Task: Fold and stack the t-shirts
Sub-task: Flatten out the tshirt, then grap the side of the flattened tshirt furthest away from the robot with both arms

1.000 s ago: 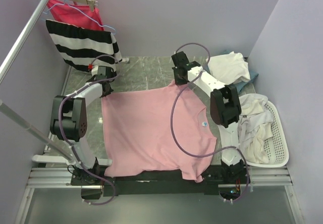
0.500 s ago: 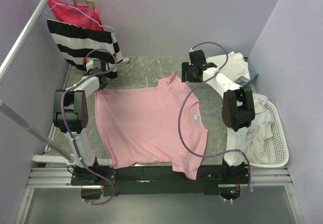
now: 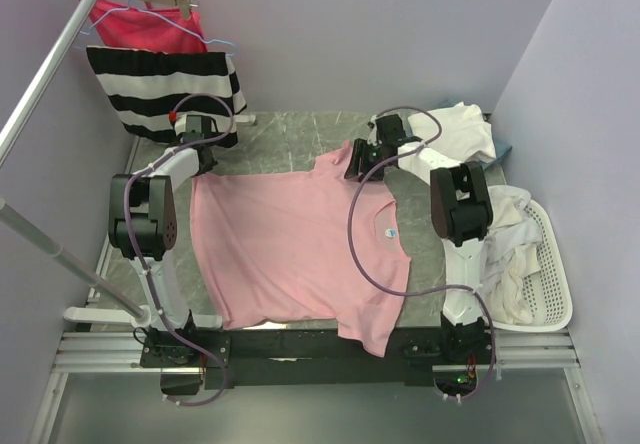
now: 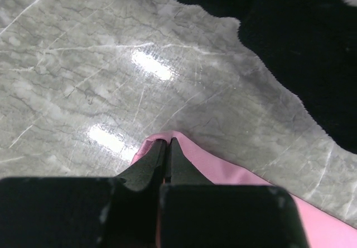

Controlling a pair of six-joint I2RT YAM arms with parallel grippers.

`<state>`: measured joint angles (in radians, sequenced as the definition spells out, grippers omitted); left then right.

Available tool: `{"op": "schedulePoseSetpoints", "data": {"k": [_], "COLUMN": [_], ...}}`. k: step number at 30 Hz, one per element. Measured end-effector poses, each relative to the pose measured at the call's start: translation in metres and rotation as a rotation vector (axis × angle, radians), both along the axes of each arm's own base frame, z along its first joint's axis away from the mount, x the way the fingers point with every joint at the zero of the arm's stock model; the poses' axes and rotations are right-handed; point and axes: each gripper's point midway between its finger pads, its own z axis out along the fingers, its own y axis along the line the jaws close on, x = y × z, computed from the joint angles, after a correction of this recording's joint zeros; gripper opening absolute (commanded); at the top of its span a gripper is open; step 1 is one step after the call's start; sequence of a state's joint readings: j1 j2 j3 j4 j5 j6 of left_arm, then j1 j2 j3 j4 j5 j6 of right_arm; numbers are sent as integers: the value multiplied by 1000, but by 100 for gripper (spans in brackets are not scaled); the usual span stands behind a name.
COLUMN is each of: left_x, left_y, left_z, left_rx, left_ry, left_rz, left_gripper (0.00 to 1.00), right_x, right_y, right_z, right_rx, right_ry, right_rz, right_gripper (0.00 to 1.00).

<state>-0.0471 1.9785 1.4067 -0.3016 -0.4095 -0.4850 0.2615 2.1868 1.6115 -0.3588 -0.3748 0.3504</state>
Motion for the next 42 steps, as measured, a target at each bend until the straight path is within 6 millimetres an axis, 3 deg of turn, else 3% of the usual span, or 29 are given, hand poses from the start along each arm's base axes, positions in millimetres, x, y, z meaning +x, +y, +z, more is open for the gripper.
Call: {"op": "schedulePoseSetpoints", "data": {"k": [7, 13, 16, 17, 20, 30, 36, 39, 42], "left_x": [0, -2, -2, -2, -2, -11, -2, 4, 9], "left_y": [-4, -7, -8, -9, -10, -7, -7, -5, -2], "left_z": [-8, -20, -20, -20, -22, -34, -30, -27, -27], "left_rx": [-10, -18, -18, -18, -20, -6, -27, -53, -85], "left_ry": [18, 45, 50, 51, 50, 64, 25, -2, -19], "left_rz": [-25, -47, -59, -64, -71, -64, -77, -92, -106], "left_gripper": [1, 1, 49, 79, 99, 98, 98, 98, 97], "right_x": [12, 14, 10, 9, 10, 39, 78, 100, 120], "right_y": [-33, -43, -47, -48, -48, -39, -40, -40, -38], "right_z": [-3, -1, 1, 1, 7, 53, 86, 87, 72], "right_rx": [-32, -69, -87, -90, -88, -55, -28, -12, 5], "right_ry": [15, 0, -9, -11, -27, -146, -250, -270, -261], "right_rz": [-123, -152, -151, -146, -134, -99, -116, -118, -107], "right_gripper": [61, 65, 67, 67, 68, 70, 71, 71, 72]}}
